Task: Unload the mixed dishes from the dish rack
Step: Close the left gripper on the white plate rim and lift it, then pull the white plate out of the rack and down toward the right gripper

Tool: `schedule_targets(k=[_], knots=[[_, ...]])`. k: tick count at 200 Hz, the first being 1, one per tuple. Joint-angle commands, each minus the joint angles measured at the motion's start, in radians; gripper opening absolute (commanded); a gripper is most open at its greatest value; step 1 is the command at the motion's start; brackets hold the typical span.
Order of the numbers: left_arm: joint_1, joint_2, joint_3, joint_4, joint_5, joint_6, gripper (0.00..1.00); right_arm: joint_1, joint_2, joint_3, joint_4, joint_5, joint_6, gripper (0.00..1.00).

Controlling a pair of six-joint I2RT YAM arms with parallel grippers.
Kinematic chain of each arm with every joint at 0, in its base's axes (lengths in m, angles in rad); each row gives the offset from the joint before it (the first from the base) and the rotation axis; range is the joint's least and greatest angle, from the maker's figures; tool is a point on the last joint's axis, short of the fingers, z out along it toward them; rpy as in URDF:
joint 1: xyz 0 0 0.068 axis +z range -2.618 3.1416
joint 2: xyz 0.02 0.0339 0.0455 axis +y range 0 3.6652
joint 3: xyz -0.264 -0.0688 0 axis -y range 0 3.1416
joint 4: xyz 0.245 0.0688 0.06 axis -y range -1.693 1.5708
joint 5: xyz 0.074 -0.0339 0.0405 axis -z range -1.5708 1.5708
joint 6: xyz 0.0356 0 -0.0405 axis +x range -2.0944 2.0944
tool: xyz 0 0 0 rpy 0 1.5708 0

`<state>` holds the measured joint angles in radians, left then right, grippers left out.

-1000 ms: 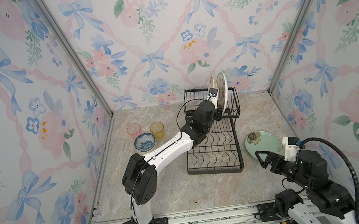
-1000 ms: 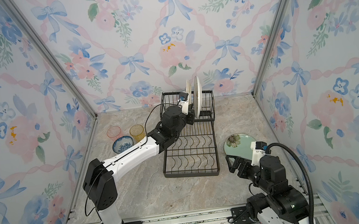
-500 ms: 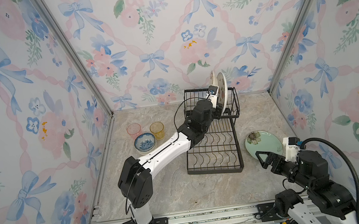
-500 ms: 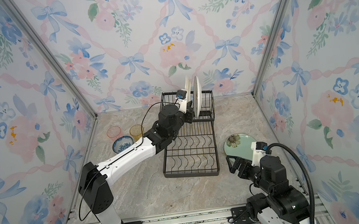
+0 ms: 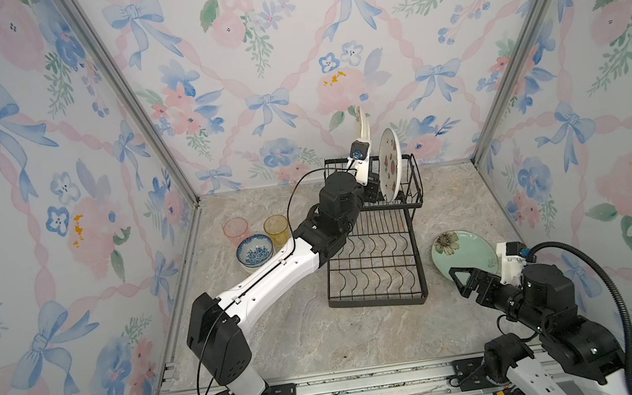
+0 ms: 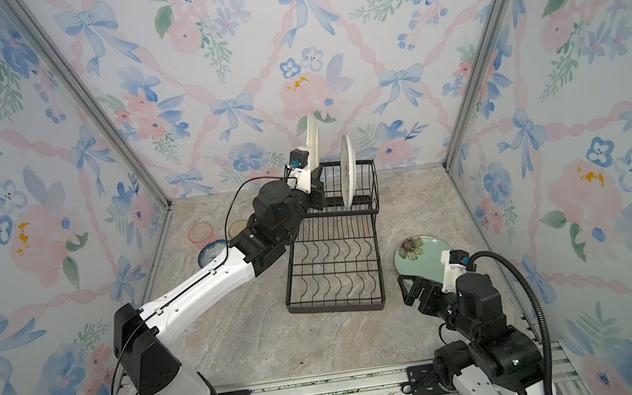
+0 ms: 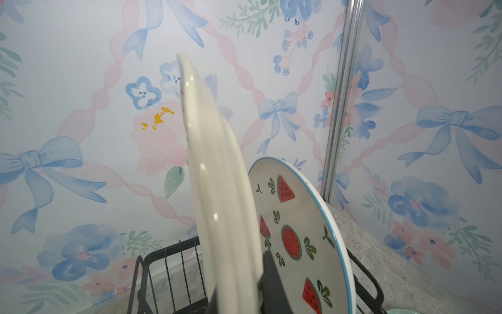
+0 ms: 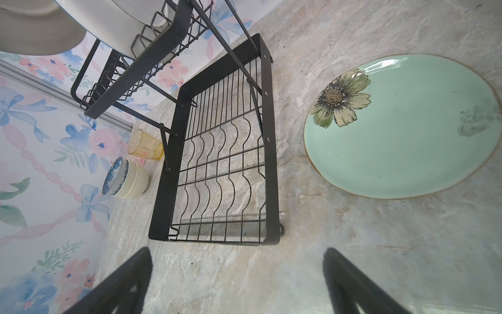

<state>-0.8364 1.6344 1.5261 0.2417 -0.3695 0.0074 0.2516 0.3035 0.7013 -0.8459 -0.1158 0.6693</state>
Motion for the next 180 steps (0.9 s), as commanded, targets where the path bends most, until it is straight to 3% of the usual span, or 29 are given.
schedule_targets(k=[1, 41, 104, 150, 180], knots=[[0.0, -0.078, -0.012, 0.137, 0.001, 0.031, 0.0, 0.011, 0.017, 0.029, 0.004, -0.001, 0.004, 1.0], [-0.035, -0.165, -0.096, 0.141, -0.003, 0.044, 0.0, 0.011, 0.017, 0.034, 0.015, -0.024, 0.025, 0.99], [-0.193, -0.359, -0.293, 0.14, -0.124, 0.085, 0.0, 0.011, 0.056, 0.032, 0.084, -0.094, 0.033, 1.0], [-0.278, -0.505, -0.475, 0.134, -0.2, 0.098, 0.0, 0.011, 0.045, 0.054, 0.057, -0.083, 0.004, 1.0], [-0.301, -0.598, -0.568, 0.04, -0.185, 0.073, 0.0, 0.011, 0.039, 0.069, 0.012, -0.056, -0.006, 1.0]])
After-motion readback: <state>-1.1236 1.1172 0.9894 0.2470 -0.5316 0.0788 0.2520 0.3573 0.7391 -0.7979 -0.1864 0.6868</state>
